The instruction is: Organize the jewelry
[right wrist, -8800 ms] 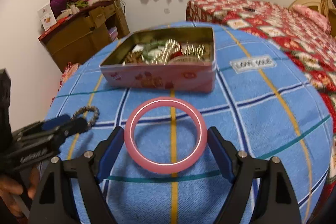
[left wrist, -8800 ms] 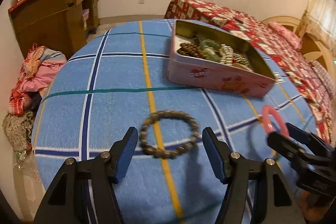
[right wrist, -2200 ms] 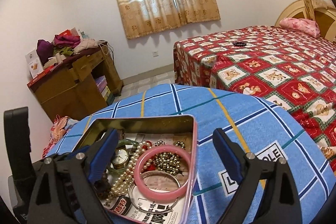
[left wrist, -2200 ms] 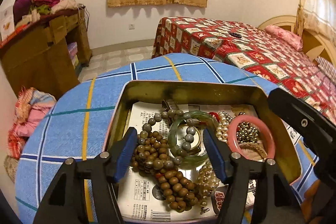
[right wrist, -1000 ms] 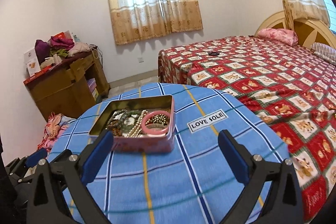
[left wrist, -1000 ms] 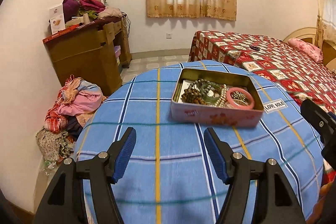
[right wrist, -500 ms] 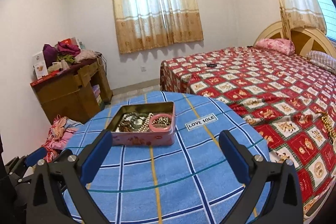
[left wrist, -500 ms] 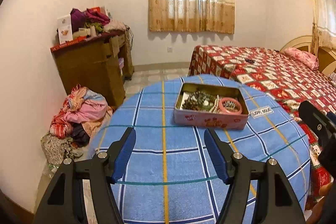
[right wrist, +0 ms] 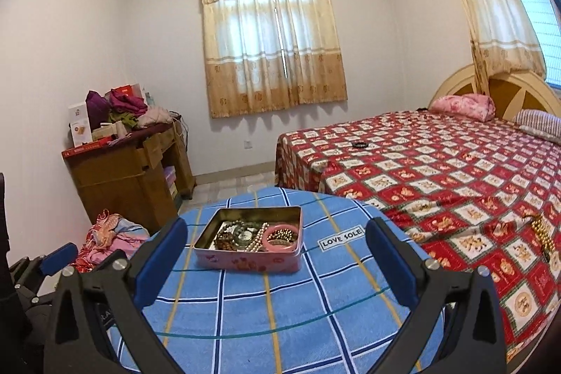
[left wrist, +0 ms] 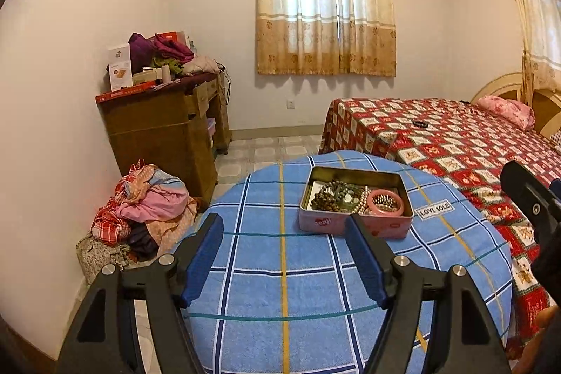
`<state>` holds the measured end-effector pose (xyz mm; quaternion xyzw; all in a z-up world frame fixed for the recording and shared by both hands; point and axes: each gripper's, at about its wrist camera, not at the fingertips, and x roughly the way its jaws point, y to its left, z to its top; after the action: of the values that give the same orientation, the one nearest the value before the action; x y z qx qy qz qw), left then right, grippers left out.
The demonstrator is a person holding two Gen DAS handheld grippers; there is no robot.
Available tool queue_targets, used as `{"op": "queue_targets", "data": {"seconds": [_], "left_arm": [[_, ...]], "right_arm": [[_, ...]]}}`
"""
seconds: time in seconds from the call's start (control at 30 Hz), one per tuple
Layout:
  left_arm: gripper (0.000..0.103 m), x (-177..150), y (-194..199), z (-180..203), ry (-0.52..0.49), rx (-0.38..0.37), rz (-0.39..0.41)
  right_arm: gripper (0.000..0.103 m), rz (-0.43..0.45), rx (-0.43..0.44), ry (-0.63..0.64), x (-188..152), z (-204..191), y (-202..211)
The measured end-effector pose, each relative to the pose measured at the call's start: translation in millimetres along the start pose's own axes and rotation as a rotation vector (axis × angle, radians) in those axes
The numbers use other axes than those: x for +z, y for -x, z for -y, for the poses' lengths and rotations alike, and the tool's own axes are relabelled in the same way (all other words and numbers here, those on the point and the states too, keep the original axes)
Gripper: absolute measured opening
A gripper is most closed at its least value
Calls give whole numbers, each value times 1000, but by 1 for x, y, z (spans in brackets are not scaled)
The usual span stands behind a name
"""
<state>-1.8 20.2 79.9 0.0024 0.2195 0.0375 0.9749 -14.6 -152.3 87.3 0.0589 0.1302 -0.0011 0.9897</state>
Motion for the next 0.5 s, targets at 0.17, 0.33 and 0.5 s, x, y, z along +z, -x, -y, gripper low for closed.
{"op": "queue_targets", "data": {"seconds": [0.17,0.33,0.5], "left_arm": [[72,2,5,-2,10,0,19],[73,1,6,-2,10,0,20],[73,2,6,-1,12,1,22]], "right_arm": [[103,26,1,2,1,-2,4],[103,21,4,2,1,-2,4],[103,23,4,-1,1,-2,4]]}}
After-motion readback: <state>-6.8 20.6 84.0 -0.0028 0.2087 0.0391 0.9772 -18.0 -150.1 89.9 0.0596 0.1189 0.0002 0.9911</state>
